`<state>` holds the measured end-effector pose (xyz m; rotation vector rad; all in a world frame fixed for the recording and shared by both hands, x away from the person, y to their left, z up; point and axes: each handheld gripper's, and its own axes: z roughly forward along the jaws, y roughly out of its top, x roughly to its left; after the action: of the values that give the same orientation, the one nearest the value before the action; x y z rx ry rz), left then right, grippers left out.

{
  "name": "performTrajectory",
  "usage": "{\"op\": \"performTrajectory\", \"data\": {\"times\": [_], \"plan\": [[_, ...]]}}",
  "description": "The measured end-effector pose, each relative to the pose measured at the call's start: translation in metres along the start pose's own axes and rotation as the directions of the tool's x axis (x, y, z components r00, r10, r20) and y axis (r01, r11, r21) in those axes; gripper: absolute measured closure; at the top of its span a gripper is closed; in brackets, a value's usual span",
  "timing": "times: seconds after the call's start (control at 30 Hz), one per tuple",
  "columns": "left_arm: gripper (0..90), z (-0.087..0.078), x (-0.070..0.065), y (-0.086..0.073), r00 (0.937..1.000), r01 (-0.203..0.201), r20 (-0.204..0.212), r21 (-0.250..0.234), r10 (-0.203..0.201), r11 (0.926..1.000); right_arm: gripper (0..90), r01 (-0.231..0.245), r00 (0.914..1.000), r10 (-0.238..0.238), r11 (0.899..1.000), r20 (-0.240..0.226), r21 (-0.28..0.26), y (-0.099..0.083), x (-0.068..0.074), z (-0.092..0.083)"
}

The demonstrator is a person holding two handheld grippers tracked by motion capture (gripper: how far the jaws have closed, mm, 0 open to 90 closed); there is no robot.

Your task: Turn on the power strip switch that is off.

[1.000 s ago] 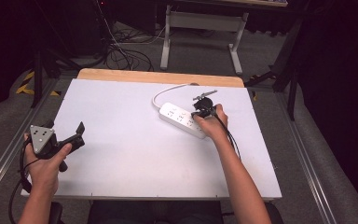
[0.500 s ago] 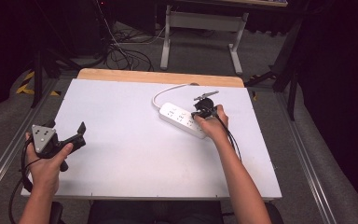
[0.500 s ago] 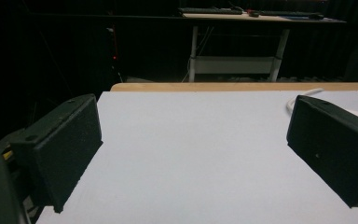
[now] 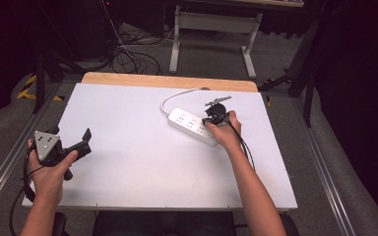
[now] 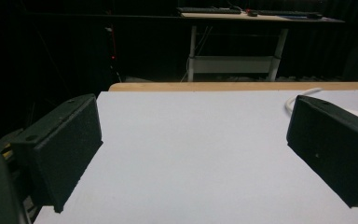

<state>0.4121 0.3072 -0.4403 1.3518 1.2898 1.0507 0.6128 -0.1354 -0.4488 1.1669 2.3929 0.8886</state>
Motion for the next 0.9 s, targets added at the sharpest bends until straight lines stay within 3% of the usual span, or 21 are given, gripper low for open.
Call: {"op": "performTrajectory", "data": {"times": [0.77,0.9], "plan": [[4.0,-0.002,-0.0002,0.0,1.0,0.01,0.0,-0.003,-0.01,0.9999,90.0,0.0,0.9999,0.0,1.0,0.016,-0.029,-0.0041,0.0023,-0.0004],[4.0,-0.0024,0.0006,0.0,1.0,0.007,-0.001,-0.006,-0.007,1.0,90.0,0.021,0.9989,-0.019,0.999,0.042,-0.046,-0.0064,0.0057,-0.0003]]}}
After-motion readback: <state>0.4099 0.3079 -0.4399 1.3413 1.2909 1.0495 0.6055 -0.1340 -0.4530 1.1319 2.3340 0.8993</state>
